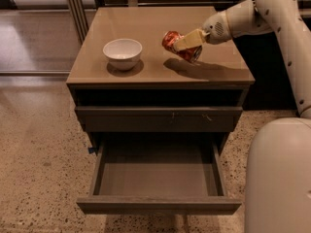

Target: Place coke can into middle drawer

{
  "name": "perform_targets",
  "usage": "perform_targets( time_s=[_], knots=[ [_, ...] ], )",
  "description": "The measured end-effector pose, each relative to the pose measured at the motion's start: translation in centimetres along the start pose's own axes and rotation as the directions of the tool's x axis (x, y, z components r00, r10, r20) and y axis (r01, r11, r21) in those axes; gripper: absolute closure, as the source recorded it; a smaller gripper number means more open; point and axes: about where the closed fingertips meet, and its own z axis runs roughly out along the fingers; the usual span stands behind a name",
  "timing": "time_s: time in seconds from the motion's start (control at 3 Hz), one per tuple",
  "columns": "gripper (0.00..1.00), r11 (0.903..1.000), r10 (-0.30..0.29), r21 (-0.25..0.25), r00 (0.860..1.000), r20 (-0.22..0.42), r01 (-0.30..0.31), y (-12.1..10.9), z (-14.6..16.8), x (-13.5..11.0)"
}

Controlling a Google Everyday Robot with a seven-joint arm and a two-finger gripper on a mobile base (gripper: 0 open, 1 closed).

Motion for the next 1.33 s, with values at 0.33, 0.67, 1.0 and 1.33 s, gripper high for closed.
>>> perform_targets(
  time_s=[0.33,0.67,1.0,1.33],
  knots=[
    [1.0,0.9822,-0.005,-0.187,0.995,0.096,0.023,4.8,-1.5,0.5],
    [1.0,0.9759,0.0,-0.217,0.993,0.114,0.025,5.6,-1.1,0.3],
    [1.0,0.976,0.0,-0.217,0.994,0.114,0.025,5.6,-1.1,0.3],
    [1.0,0.9759,-0.024,-0.214,0.995,0.099,0.044,7.0,-0.4,0.2]
  ],
)
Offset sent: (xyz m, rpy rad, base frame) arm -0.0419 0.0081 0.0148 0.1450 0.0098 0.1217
